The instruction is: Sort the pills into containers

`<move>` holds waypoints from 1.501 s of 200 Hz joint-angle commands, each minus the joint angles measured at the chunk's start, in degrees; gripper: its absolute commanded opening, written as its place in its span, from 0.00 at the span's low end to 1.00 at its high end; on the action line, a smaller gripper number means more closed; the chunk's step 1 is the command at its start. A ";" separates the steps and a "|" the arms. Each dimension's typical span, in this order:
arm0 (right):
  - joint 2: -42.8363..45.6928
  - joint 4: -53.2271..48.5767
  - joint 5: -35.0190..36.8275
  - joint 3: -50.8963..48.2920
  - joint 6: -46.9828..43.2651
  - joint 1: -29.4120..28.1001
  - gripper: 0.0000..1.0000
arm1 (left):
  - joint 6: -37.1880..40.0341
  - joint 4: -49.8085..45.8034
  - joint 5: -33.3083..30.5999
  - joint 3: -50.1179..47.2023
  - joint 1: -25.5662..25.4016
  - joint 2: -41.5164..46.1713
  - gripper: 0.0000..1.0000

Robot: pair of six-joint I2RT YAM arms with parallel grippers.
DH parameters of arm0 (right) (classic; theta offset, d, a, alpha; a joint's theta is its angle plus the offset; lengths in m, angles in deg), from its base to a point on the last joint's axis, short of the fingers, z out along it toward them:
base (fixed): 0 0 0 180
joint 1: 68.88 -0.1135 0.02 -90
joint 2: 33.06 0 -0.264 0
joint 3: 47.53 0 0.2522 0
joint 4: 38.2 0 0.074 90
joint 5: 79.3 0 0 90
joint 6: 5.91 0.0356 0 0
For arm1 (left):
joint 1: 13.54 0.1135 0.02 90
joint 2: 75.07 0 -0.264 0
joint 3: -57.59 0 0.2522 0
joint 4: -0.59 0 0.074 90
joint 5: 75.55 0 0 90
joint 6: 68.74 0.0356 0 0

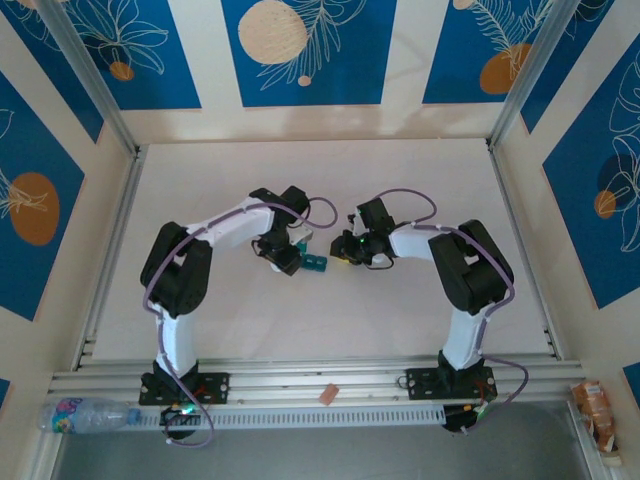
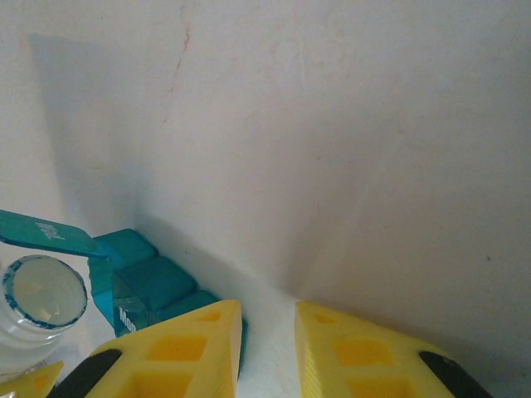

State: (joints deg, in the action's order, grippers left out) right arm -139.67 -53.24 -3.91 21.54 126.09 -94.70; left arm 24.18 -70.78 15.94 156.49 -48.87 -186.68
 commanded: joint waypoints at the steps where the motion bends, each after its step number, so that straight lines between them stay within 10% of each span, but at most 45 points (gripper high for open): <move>1: -1.42 1.00 -2.33 1.97 0.98 0.16 0.24 | 0.12 -0.66 1.31 -0.59 0.50 2.12 0.00; 184: 2.37 -1.47 -0.98 -1.17 -0.86 -4.26 0.24 | 1.37 -1.79 1.40 1.05 0.77 0.70 0.00; 244: 11.38 -7.01 7.44 -3.06 -5.18 -4.70 0.69 | 3.05 -6.60 0.96 5.30 0.78 -1.01 0.00; 300: 10.97 -9.93 10.93 -2.66 -8.31 -7.33 0.76 | 3.76 -8.92 1.09 7.35 0.60 -3.15 0.00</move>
State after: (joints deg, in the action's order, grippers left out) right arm -128.48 -60.46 4.75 18.83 120.19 -100.58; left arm 26.34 -76.31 16.14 161.96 -48.72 -188.19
